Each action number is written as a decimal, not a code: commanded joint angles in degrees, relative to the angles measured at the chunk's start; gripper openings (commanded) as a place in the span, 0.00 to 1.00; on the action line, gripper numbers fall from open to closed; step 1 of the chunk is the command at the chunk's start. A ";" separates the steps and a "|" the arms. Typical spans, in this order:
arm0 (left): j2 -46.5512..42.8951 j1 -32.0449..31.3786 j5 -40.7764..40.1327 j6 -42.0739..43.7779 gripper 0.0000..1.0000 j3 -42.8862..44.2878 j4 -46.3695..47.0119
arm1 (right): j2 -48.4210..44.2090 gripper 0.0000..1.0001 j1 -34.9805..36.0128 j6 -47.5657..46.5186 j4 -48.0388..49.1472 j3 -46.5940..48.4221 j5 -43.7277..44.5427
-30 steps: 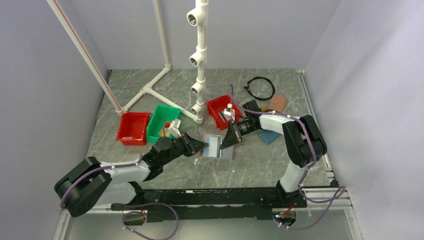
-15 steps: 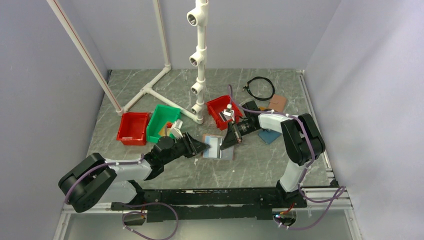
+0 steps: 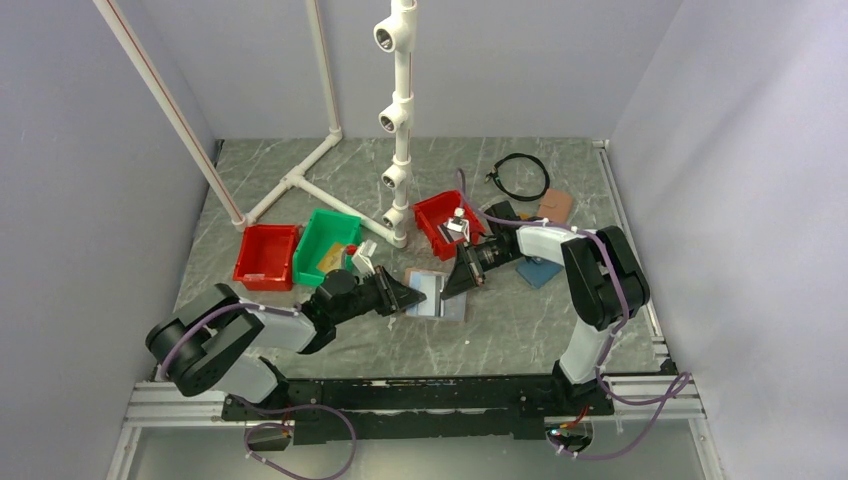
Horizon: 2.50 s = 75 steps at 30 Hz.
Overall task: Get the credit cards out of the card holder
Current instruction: Remove the credit card from the card holder.
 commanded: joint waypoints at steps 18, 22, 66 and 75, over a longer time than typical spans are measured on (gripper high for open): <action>-0.81 4.52 5.35 -1.81 0.06 -2.97 9.09 | 1.58 0.00 -1.31 -4.16 -3.05 2.72 -1.16; -0.38 5.15 5.98 -2.10 0.00 -3.50 10.56 | 1.91 0.00 -1.31 -4.96 -3.77 2.98 -0.92; 10.48 5.84 10.11 -4.90 0.00 -2.83 20.86 | 3.69 0.00 -1.39 -7.64 -7.08 4.18 1.55; 7.23 6.51 8.46 -3.30 0.00 -4.04 15.08 | 4.48 0.00 -1.74 -7.00 -6.82 4.06 4.14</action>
